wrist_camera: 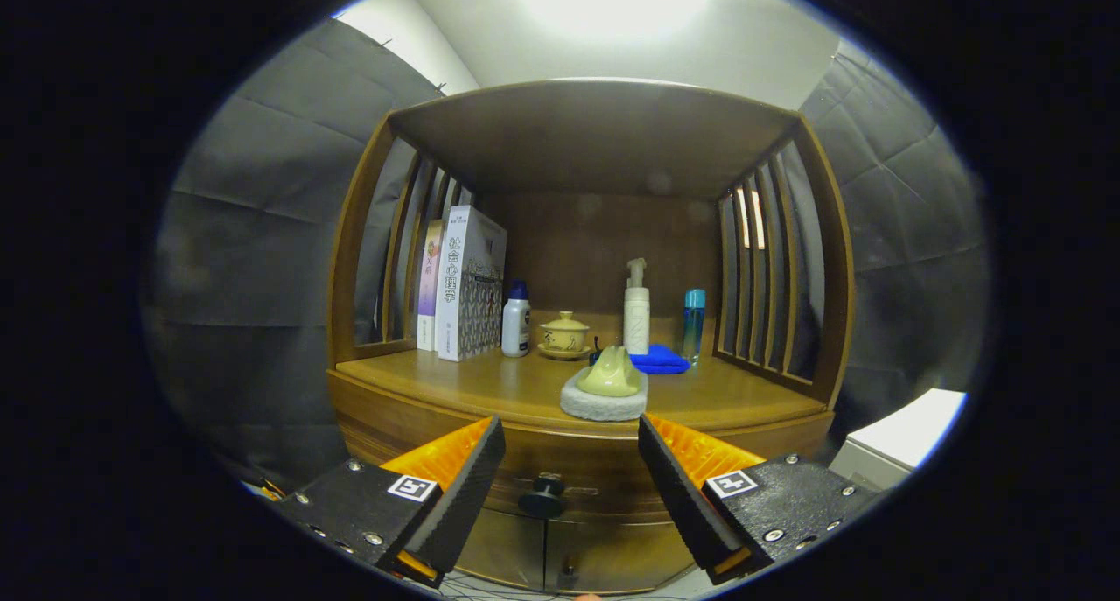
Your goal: Pull open the drawer, take out the items inside it, and place them on the countertop above the cabinet.
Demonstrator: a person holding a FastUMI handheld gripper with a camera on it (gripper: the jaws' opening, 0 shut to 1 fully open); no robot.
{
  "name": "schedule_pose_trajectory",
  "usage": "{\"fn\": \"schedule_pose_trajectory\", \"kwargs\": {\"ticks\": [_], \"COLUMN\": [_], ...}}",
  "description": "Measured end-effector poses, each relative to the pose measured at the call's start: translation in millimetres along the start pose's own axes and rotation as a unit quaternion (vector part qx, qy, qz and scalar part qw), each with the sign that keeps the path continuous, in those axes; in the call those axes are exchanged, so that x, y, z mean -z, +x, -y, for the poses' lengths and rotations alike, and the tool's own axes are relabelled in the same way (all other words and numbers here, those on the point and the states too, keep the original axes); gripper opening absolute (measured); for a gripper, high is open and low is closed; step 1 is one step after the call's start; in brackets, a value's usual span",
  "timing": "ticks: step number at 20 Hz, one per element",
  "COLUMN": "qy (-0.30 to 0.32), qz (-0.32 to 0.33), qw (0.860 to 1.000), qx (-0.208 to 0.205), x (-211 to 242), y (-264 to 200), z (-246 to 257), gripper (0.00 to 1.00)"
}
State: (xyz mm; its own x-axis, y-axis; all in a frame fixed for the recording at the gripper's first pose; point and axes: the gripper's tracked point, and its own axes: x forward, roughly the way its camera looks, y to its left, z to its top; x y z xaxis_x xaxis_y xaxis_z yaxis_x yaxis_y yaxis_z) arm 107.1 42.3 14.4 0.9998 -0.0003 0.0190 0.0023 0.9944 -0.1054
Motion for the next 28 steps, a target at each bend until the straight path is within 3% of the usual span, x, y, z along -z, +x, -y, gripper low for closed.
{"fn": "schedule_pose_trajectory", "kwargs": {"ticks": [14, 28], "qy": [0.034, 0.081], "qz": [0.018, 0.011], "qw": [0.999, 0.996], "qx": [-0.004, 0.026], "x": [-51.7, -28.9], "y": [-85.0, -154.5], "z": [63.3, 127.4], "gripper": [0.96, 0.96]}}
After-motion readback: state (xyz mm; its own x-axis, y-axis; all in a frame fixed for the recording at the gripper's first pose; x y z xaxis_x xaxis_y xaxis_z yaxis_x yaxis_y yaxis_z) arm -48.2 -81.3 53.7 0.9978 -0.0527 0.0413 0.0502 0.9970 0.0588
